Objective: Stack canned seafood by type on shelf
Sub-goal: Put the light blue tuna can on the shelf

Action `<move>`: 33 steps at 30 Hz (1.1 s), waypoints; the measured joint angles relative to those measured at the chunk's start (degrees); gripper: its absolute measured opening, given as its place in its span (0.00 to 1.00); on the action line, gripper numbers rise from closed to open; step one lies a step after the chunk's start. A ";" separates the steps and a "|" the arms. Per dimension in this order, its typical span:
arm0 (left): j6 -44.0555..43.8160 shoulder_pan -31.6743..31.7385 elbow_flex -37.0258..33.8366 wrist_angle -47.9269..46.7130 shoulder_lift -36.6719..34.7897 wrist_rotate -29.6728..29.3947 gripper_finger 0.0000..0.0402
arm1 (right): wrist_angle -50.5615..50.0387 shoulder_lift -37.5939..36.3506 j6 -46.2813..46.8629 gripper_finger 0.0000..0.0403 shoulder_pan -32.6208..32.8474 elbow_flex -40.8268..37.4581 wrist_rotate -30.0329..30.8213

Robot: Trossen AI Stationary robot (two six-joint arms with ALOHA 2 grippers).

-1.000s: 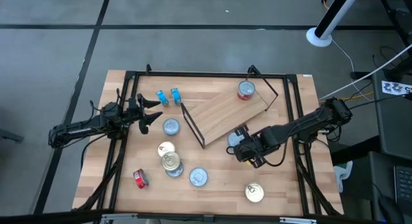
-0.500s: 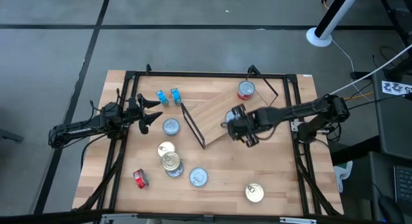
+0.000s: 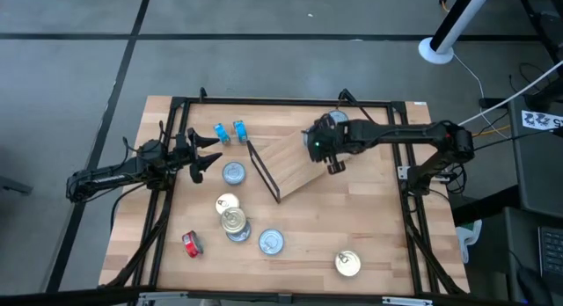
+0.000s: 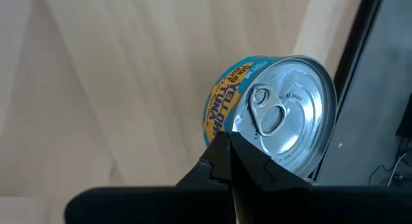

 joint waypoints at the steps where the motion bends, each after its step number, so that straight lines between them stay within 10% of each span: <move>1: -0.01 0.00 0.00 0.00 0.00 -0.01 0.65 | 0.35 0.00 -0.18 0.00 -0.76 0.00 -0.24; 33: -0.10 0.00 -0.09 -0.18 0.33 0.08 0.65 | 4.82 8.39 -2.74 0.00 -5.39 -0.07 1.86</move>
